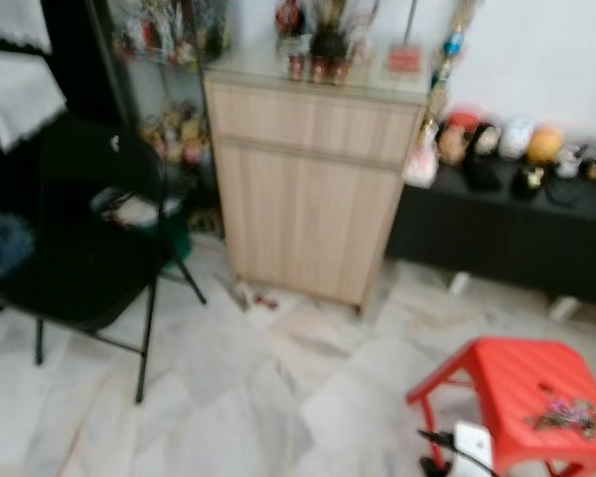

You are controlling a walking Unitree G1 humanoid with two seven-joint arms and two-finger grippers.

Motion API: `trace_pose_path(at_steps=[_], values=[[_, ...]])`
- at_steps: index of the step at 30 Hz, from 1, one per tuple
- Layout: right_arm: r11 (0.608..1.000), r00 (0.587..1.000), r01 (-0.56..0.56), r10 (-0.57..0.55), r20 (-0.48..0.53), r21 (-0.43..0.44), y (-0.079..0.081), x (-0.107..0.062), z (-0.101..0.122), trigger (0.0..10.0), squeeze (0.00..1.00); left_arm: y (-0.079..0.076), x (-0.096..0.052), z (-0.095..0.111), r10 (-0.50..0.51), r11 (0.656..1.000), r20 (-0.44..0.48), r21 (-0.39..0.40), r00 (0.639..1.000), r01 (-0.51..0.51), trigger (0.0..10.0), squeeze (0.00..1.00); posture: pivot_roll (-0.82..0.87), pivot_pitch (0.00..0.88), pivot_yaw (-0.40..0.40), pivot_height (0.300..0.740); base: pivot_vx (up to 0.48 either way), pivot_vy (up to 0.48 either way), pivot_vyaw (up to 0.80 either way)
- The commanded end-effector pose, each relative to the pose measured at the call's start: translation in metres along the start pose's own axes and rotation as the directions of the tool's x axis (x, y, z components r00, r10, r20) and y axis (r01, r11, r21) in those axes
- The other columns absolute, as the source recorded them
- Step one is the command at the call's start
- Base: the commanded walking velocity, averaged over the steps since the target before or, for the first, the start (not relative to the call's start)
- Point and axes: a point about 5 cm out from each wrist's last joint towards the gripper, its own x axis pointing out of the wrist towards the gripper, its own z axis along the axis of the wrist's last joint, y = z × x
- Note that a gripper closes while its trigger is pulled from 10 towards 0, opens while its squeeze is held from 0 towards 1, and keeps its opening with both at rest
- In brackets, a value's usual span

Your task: Hang keys on a hook

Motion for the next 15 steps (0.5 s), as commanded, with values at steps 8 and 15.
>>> trace_pose_path(at_steps=[8, 15], values=[[0.998, 0.998, 0.054, -0.055, 0.019, 0.030, -0.026, -0.004, 0.005, 10.0, 0.00, -0.005, 0.003, 0.007, -0.016, 1.000, 0.016, -0.004, 1.000, 0.016, 10.0, 0.00, 0.16, 0.000, -0.065, 0.736, 0.000, -0.322, -0.40], [0.996, 0.997, 0.063, -0.065, 0.037, 0.062, -0.032, -0.006, 0.006, 10.0, 0.00, -0.003, 0.003, 0.007, -0.016, 1.000, 0.011, -0.004, 1.000, 0.016, 10.0, 0.00, 0.15, 0.000, -0.037, 0.736, 0.000, -0.284, 0.00]])
